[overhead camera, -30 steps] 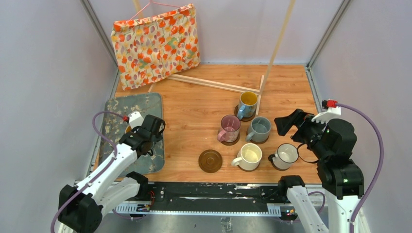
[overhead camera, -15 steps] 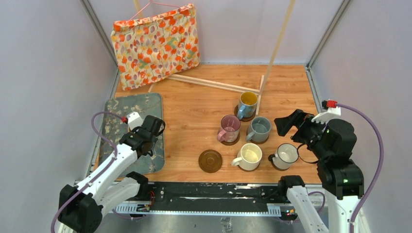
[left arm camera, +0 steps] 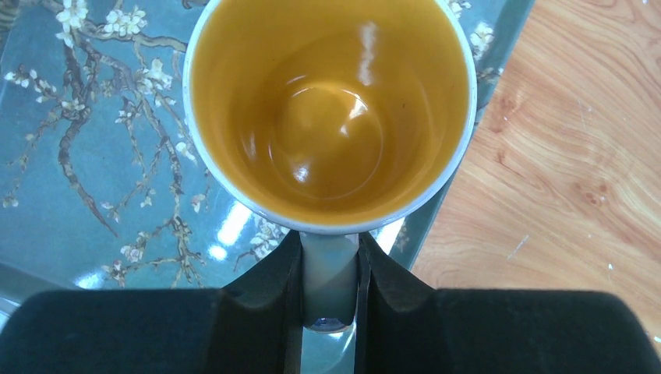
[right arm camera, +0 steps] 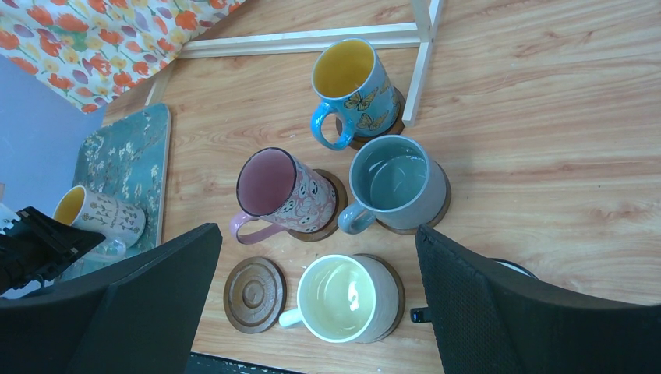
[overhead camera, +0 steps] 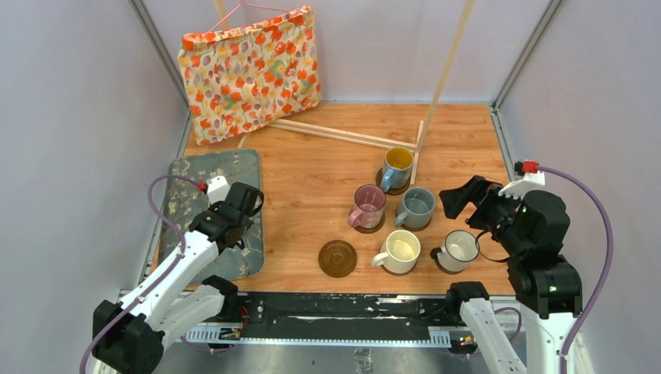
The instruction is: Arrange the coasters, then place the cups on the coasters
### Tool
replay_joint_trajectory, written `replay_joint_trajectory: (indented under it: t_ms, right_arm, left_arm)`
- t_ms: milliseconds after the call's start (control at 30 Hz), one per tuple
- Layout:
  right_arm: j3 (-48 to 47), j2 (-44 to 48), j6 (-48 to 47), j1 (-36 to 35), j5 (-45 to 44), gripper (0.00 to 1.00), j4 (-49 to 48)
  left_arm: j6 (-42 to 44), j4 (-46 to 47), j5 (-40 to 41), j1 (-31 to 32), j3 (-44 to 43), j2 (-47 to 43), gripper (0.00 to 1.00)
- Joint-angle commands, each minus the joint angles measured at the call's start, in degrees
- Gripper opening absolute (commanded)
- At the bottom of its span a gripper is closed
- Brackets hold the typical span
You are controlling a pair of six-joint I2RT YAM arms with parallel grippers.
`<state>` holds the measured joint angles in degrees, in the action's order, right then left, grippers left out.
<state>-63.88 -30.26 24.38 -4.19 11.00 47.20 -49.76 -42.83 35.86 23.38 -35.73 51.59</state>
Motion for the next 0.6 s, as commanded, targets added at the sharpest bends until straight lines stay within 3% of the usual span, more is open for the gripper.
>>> replay_joint_trajectory:
  t_ms: [0,400,567]
  right_arm:
    - [0.51,0.19,-0.48,-0.82,-0.32,1.0,0.09]
    - [1.29,0.16,0.15,-0.82,-0.25,1.0,-0.59]
    - [1.39,-0.1,0.45,-0.82,-0.02,1.0,-1.12]
  left_arm:
    - [3.85,2.24,0.0,-0.17,-4.2,-1.15,0.0]
    - [12.04,5.17,-3.39,0.24,-7.29,-2.56,0.0]
    - [14.5,5.16,-2.81,3.41,-8.79,-1.46,0.0]
